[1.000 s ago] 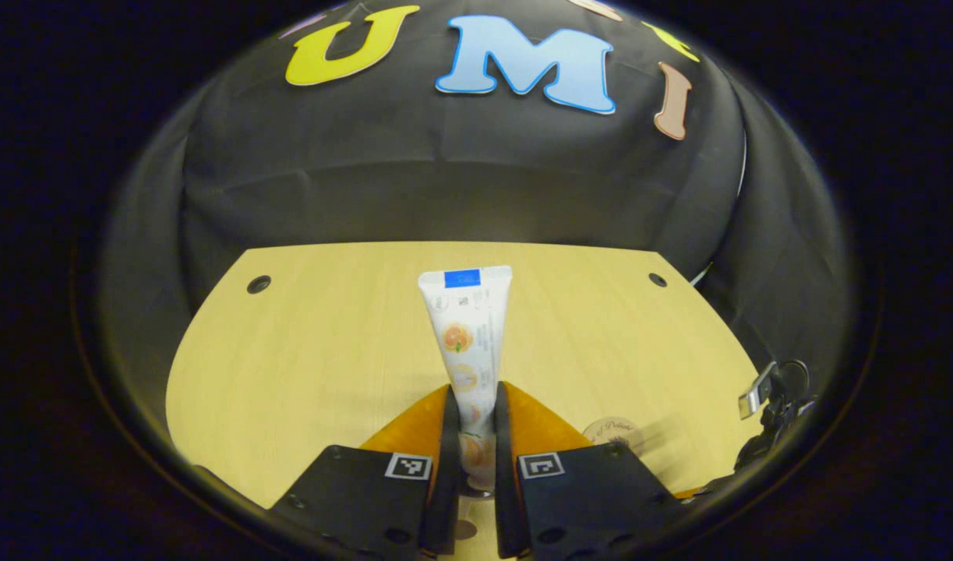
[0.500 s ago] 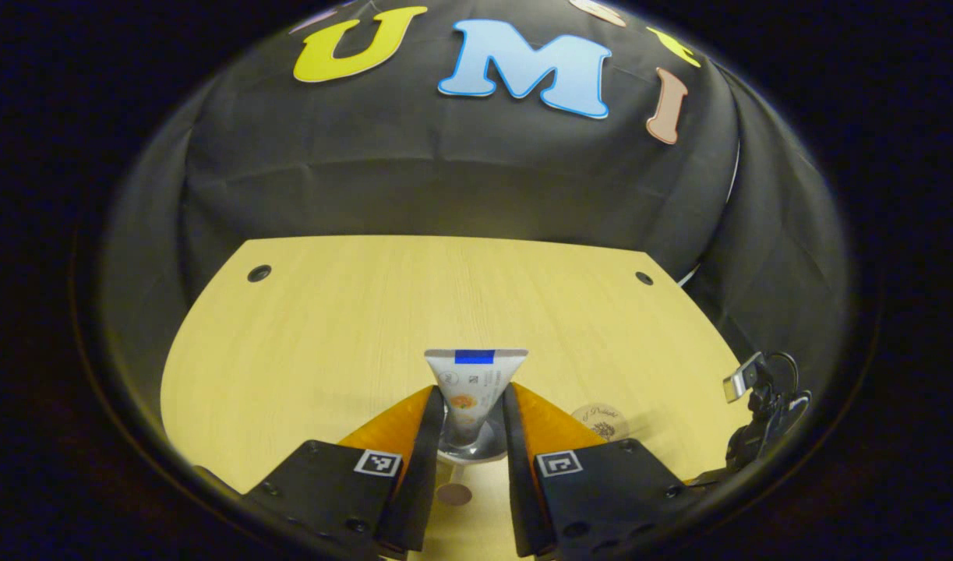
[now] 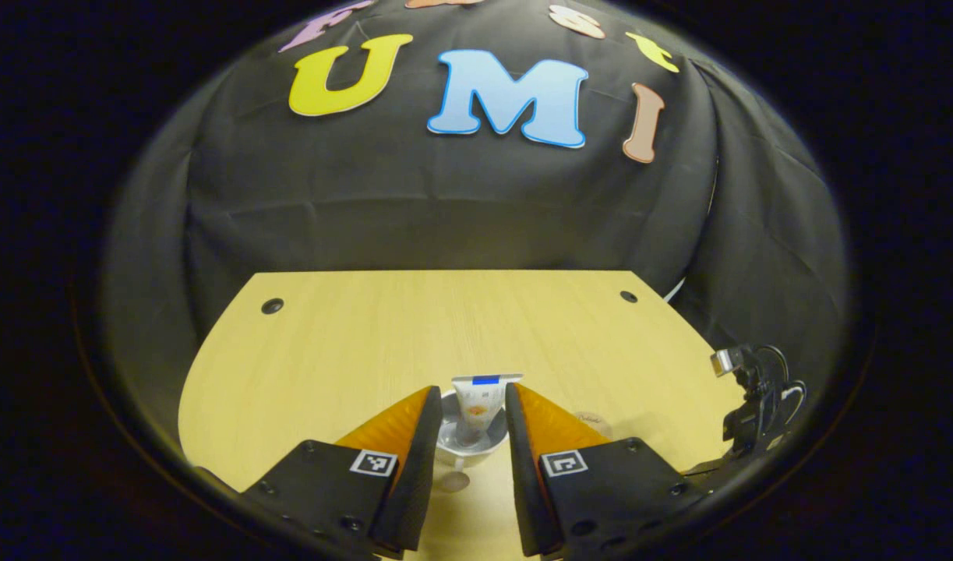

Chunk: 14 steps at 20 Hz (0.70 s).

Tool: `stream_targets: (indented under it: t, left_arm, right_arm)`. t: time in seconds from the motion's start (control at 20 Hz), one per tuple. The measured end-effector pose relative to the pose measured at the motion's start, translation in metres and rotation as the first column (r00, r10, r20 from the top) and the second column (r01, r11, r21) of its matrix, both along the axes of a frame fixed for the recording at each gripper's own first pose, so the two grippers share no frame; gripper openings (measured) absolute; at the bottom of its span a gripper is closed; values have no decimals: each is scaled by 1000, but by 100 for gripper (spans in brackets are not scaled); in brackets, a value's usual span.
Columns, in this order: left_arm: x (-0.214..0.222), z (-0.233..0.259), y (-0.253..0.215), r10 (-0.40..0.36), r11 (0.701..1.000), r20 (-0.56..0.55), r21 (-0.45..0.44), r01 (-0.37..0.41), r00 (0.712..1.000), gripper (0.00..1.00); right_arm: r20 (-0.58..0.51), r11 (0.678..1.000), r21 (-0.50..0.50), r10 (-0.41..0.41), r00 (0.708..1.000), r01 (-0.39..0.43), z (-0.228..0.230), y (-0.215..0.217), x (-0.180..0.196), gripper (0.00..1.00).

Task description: Put the toothbrush and toothpaste on the desktop into the cup, then pick up the cup and place it on the coaster on the desktop.

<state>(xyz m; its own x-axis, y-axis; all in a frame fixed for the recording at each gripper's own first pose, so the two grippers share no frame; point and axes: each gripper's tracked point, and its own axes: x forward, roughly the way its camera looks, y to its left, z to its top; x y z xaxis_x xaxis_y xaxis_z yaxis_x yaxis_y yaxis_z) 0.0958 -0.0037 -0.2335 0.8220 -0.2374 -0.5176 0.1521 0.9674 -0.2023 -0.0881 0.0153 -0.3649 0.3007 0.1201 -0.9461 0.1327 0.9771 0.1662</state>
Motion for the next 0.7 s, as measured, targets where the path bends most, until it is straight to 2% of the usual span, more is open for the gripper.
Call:
stream_targets:
  t: [0.1,0.2,0.25,0.3,0.5,0.7]
  left_arm:
    - [-7,2,6,8,1000,1,-4,-8,1000,53]
    - [-16,2,16,24,1000,-5,-5,-24,1000,49]
    - [-19,1,23,36,999,-8,-7,-36,999,53]
    - [-25,0,32,51,999,-12,-7,-51,999,53]
    - [-45,-7,81,132,991,-37,10,-131,991,53]
    - [-73,-14,140,239,971,-64,29,-238,969,53]
  right_arm:
    - [60,1000,10,-9,998,8,19,4,19,2]
    - [118,999,35,-20,993,16,40,13,42,2]
    - [145,999,50,-27,989,20,50,18,52,2]
    - [170,998,66,-34,985,23,61,23,65,2]
    - [264,993,116,-50,963,20,96,46,114,2]
    - [326,986,169,-71,943,16,123,74,156,2]
